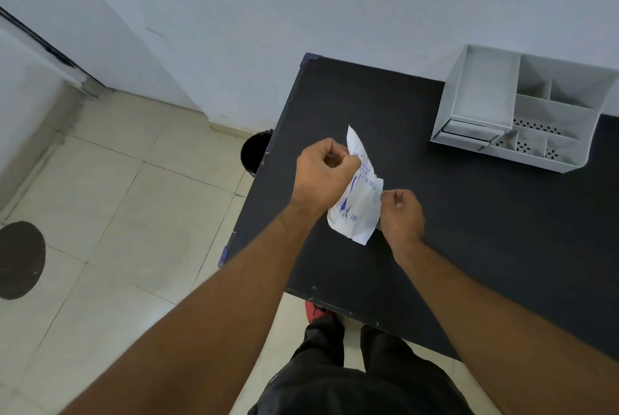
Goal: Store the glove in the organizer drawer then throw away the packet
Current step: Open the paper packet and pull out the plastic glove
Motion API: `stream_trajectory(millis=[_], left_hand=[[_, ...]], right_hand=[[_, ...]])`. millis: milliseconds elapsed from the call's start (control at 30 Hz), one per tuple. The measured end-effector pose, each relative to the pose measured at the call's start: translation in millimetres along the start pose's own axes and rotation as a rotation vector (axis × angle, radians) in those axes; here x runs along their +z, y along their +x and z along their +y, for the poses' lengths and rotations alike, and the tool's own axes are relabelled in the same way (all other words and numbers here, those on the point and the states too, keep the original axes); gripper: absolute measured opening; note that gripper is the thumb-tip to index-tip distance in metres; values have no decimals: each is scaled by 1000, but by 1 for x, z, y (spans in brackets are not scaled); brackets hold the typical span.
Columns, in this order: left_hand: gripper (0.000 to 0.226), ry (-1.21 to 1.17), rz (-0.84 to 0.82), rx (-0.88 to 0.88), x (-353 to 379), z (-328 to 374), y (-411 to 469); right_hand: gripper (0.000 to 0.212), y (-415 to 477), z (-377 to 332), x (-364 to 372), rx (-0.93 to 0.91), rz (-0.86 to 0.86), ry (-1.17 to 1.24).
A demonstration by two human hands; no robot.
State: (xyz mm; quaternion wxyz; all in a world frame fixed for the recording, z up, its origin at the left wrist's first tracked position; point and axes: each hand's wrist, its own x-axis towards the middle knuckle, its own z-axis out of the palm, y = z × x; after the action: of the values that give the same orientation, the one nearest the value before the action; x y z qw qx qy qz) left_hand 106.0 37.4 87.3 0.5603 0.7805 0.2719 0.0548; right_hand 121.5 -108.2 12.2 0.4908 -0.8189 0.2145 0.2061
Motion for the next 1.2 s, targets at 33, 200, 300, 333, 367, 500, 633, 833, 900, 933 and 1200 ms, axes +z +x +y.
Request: stream_trajectory(millis=[33,200,300,333,367,500,633,833,900,933,1200], left_hand=[[21,-10,-4,4,1,2,1],[23,-66,-22,-4,-2,14,4],[29,-134,-44,-7,-3,21,3],[28,-141,-41,-13,-3,22,3],[25,-135,-39,-21,-3,22,2],[14,-109,-21,-93,-12,10,5],[11,-51,77,-192,-29,-10,17],[24,113,168,-255,-48,-33,28],[41,186,169,-211,-49,-42,32],[52,261,185,-180,-48,-47,33],[70,986,192,115,-36,-63,26]], right_hand=[[11,-1,-1,-1,-7,1,-11],[11,0,3,0,-31,1,18],[12,0,4,-2,-63,16,35],[12,0,3,-3,-74,20,27],[13,-1,2,-3,-76,24,24],[12,1,3,-4,-44,7,8],[17,5,9,-2,-11,-38,0],[27,16,18,5,39,-164,-88],[30,17,17,7,38,-182,-113],[31,18,16,7,35,-183,-121],[40,21,12,12,74,-225,-133]])
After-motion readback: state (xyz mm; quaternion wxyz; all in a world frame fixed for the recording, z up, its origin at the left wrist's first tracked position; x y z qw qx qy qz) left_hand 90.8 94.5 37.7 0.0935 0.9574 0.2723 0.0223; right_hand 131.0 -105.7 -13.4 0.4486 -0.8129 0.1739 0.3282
